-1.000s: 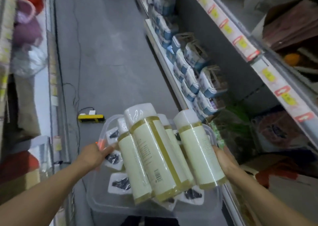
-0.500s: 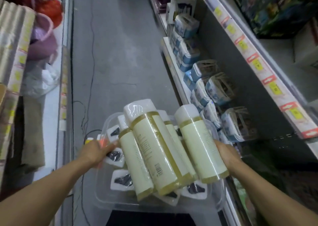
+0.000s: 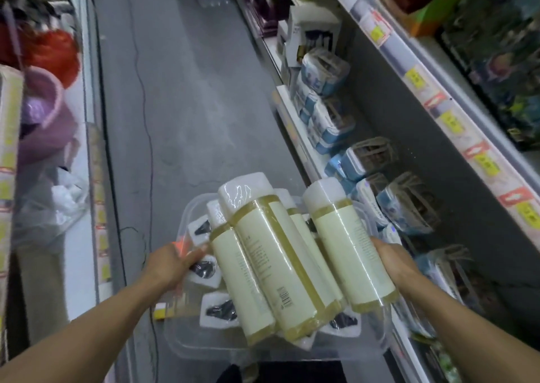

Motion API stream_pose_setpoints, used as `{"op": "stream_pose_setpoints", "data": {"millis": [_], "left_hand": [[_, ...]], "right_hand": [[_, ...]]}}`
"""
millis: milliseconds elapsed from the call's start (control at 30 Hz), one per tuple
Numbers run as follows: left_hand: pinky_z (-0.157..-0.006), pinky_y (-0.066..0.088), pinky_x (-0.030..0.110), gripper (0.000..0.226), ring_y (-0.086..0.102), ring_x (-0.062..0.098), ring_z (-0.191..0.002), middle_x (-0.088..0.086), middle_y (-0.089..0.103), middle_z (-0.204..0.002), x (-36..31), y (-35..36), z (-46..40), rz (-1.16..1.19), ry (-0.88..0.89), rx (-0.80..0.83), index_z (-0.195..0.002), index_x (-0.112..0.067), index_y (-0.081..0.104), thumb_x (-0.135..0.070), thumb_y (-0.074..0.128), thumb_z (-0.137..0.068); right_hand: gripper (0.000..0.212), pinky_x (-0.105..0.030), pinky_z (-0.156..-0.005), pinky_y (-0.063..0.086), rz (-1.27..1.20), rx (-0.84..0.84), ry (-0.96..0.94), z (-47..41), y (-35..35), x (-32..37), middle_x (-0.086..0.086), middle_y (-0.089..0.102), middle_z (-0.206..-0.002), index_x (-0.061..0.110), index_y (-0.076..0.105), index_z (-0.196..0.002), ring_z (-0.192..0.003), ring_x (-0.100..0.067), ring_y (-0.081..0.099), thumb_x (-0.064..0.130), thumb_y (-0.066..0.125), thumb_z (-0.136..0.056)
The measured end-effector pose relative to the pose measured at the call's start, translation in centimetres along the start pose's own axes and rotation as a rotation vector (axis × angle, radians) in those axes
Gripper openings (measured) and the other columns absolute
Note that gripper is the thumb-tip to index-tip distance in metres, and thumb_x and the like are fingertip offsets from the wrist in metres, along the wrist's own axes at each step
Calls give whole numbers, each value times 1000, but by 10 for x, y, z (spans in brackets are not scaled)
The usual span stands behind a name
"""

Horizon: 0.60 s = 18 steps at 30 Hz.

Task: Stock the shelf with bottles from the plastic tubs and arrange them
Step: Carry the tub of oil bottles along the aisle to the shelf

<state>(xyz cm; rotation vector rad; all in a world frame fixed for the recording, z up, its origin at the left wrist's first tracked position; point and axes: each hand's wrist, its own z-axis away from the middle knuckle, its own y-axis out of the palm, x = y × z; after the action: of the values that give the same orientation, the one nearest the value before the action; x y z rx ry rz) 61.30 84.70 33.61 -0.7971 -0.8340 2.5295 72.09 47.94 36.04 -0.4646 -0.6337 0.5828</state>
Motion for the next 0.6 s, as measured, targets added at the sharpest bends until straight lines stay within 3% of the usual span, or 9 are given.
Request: {"op": "stream_pose_setpoints", "data": {"millis": [200,300,367,500,600], "left_hand": [[-69,57,37,54,66,29,-66,15,68,-72,-46,-38,-76,38,-55,-32,-70,-7,65,-60,60,-81],[-61,50,30,48,62,25,-60,11,66,-65,-72,-60,-108,54,-66,-51,-66,-9,63,-53,62,-84],[-64,52,32,47,63,26,-61,11,67,-66,-87,-74,-128,65,-57,-49,-67,-8,64,-52,61,-85],[-72,56,38,48,66,30,-70,16,68,-73,-116,-102,-175,68,-27,-42,-75,-3,64,-50,62,-85],[-70,56,40,51,67,32,-69,17,68,-73,-136,-122,-217,52,-5,-30,-76,-2,64,-52,63,-84]], "right_hand": [[41,-29,-58,38,-4,33,2,-70,5,93,-10,66,-83,9,64,-87,-71,-23,59,47,51,-89],[44,-36,-73,48,16,76,-28,-103,8,133,-15,67,-90,9,63,-88,-79,-28,63,51,48,-90],[42,-39,-80,49,11,75,-26,-122,8,155,-17,67,-91,9,61,-81,-82,-31,63,47,46,-92],[44,-31,-65,42,4,56,-27,-149,10,199,-13,67,-86,7,64,-81,-76,-27,61,46,48,-91],[44,-31,-67,44,-49,69,-12,-168,15,229,-12,67,-81,6,64,-78,-74,-27,62,46,48,-92]]}}
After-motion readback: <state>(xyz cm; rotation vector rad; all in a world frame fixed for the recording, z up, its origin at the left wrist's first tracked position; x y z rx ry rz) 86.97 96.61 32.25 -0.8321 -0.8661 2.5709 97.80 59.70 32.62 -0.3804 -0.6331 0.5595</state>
